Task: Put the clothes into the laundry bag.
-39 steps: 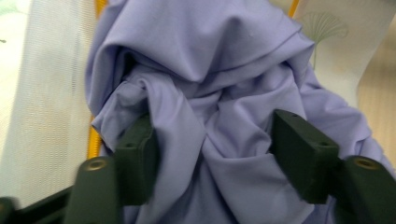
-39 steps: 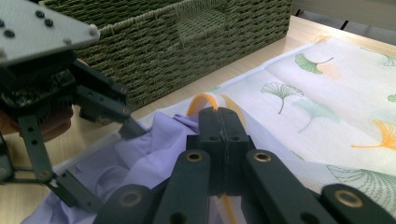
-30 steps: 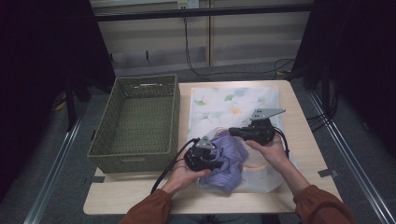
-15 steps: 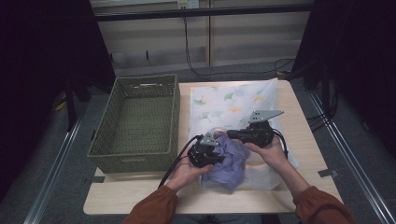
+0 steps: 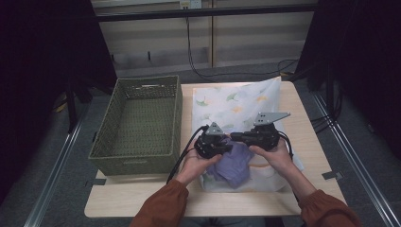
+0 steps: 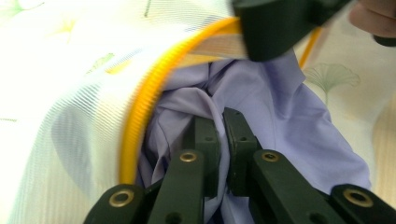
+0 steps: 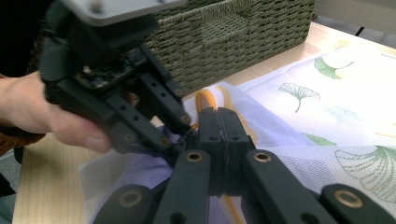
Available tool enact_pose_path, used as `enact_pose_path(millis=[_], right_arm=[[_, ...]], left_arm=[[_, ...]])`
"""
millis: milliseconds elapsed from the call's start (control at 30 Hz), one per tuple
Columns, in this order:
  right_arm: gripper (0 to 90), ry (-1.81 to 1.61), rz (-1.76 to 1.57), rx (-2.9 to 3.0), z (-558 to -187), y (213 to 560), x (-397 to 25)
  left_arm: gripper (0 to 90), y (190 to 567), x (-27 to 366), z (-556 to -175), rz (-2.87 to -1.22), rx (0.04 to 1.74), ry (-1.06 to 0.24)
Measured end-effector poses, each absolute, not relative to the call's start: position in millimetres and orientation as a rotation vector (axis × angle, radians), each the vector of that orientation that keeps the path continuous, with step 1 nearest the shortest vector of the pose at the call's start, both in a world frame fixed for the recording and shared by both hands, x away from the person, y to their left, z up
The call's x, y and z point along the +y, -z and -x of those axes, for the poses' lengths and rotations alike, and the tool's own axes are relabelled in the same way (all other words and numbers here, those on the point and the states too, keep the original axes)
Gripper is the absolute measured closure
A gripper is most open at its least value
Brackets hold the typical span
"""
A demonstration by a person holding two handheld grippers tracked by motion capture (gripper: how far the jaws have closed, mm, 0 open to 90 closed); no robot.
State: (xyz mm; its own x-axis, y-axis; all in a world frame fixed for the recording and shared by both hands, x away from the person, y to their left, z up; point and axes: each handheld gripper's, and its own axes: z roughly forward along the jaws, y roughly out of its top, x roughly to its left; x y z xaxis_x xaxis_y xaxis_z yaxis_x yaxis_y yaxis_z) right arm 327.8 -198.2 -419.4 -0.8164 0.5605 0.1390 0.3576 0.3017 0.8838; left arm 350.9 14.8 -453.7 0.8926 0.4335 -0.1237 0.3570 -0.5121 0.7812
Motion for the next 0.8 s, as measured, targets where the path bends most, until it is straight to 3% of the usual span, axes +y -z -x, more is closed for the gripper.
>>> enact_pose_path(millis=[467, 567, 800], right_arm=[[90.0, -1.461, -0.882, 2.443, -314.7, 440.4, -203.8], [90.0, -1.452, -0.885, 2.456, -311.5, 444.2, -204.8], [90.0, -1.446, -0.898, 2.457, -313.7, 449.2, -204.1]], left_arm=[[82.4, 484.6, 9.9, -360.5, -2.197, 0.648, -0.120], [76.4, 485.1, 11.4, -359.5, -2.182, 0.654, -0.110], [49.1, 465.8, 25.7, -343.5, -2.145, 0.655, -0.096]])
